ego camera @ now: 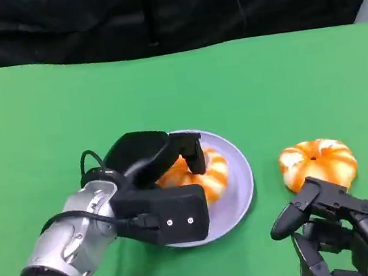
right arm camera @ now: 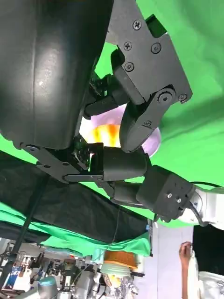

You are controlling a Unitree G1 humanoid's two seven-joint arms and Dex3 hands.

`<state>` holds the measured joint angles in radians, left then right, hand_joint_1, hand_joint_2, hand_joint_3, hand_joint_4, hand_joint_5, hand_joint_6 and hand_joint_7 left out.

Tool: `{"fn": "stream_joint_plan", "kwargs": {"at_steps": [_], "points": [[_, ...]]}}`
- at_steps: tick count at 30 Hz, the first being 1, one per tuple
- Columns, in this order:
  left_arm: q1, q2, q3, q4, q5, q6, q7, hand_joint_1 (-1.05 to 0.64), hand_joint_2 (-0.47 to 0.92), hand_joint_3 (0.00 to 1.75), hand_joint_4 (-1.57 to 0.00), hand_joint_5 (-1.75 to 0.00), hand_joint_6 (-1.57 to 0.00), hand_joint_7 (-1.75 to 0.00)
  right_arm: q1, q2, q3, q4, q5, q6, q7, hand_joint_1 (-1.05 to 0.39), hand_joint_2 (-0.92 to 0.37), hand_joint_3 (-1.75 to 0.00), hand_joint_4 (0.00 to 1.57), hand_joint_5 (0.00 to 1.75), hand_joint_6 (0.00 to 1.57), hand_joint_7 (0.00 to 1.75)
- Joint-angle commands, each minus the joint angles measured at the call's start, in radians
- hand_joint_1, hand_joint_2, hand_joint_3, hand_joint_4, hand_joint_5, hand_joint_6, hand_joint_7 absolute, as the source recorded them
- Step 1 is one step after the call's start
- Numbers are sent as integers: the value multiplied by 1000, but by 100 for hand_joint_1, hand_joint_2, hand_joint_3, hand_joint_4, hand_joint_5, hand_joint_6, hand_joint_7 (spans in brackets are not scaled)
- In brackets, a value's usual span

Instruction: Grasp the bread from the table and place it into the plate.

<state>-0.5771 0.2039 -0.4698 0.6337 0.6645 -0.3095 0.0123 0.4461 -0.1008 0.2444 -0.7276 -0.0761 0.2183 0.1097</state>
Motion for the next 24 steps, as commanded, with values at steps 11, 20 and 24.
{"fn": "stream_joint_plan", "kwargs": {"at_steps": [11,20,24], "points": [[-5,114,-17,-151,-22,39,-317,-92,92,65,-1,0,-23,0,-3,1,1,-14,-4,18,-10,-5,-68,-101,76,175,70,148],[-11,143,-32,-174,0,47,-365,-105,92,87,0,0,0,0,-6,-2,-4,-12,9,17,-4,-6,-68,-100,76,175,70,148],[-11,143,-32,-176,0,48,-367,-105,92,87,0,0,0,0,-6,-3,-4,-12,10,17,-5,-6,-68,-100,76,175,70,148]]}}
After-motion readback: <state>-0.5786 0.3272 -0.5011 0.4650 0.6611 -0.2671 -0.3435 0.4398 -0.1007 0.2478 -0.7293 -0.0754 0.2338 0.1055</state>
